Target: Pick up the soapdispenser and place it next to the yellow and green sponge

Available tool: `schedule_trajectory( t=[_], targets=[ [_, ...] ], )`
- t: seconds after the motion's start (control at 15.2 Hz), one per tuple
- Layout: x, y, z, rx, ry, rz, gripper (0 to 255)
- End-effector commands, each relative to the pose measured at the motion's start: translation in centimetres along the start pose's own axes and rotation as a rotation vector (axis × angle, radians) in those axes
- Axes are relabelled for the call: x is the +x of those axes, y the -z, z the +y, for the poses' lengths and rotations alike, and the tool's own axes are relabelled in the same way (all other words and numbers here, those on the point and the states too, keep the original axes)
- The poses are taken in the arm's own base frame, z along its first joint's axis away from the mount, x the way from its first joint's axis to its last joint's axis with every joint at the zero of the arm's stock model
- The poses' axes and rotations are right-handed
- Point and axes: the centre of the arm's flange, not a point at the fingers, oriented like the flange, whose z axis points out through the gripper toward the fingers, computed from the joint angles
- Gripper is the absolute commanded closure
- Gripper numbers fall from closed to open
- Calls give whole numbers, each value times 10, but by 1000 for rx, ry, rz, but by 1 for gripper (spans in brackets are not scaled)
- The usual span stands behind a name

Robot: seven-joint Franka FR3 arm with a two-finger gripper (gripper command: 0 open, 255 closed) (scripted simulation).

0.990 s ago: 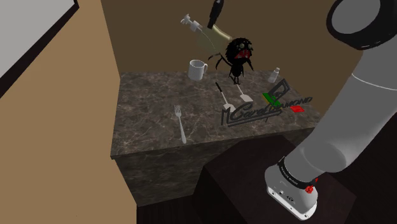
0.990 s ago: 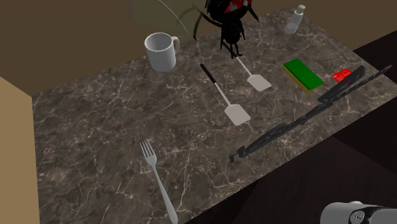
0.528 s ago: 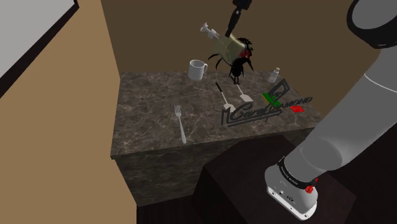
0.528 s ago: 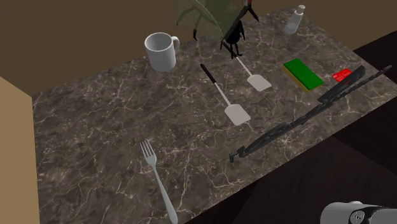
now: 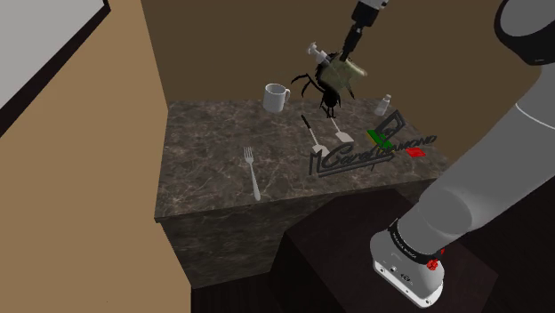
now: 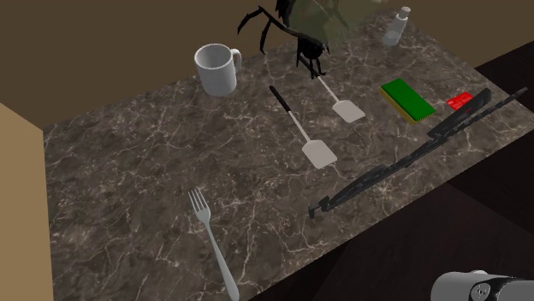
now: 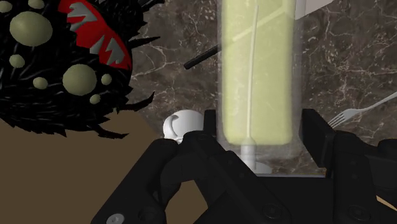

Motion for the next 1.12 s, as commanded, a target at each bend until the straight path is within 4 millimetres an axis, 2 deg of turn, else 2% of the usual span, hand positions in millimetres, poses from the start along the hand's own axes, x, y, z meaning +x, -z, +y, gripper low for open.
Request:
schedule_trajectory(
  t=[0.0,1.06],
  targets=[
    [-22,-1,10,0,2,1,255],
    [-211,-20,102,0,2,1,255]
  ],
)
